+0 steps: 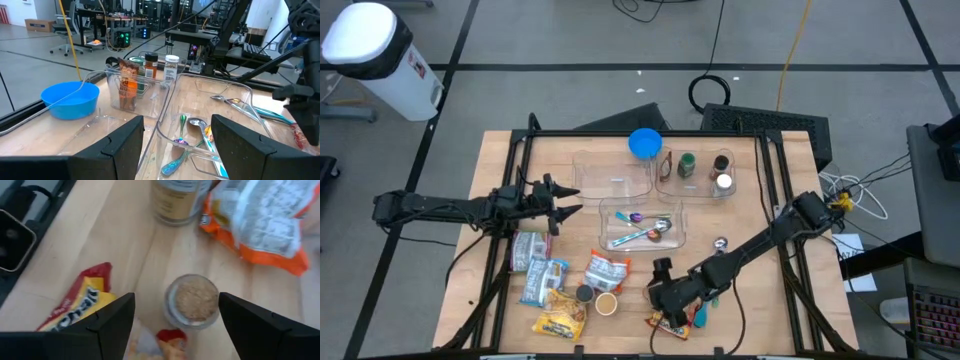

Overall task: Pick & Place Food Item
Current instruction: Put the brown seasoning bottle into the top right transparent bin

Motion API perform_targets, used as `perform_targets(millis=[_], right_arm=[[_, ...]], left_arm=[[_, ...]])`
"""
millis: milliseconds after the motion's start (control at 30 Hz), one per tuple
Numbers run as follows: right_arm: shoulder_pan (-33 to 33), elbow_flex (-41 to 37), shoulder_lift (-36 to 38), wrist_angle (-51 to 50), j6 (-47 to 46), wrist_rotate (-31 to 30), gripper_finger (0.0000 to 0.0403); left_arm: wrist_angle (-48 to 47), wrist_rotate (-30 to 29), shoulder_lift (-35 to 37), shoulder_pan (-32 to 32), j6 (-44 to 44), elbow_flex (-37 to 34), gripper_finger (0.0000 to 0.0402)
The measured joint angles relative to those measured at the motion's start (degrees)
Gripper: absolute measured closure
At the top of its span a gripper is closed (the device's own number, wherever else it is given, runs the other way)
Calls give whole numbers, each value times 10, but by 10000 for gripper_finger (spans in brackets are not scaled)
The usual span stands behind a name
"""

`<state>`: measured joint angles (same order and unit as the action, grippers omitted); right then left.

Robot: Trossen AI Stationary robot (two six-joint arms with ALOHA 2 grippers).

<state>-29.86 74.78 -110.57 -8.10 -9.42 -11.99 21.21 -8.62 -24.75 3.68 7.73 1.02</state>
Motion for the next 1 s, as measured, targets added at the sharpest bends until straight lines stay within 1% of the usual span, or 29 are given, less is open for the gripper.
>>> perform_targets(millis=[200,367,500,600,867,1000], right_arm=[[2,0,-10,0,-8,-16,126],[9,0,-8,0,-38,-13,132],[9,0,-7,-1,-43,-12,158],[10,0,-7,-3,-43,2,183],[17,0,-6,-1,-43,2,250],[19,0,-6,3,-40,1,259]], left_arm=[[0,0,0,0,0,0,160],[0,0,0,0,0,0,160],[0,0,0,0,0,0,160],[0,0,0,0,0,0,160],[0,0,0,0,0,0,160],[0,0,0,0,0,0,160]])
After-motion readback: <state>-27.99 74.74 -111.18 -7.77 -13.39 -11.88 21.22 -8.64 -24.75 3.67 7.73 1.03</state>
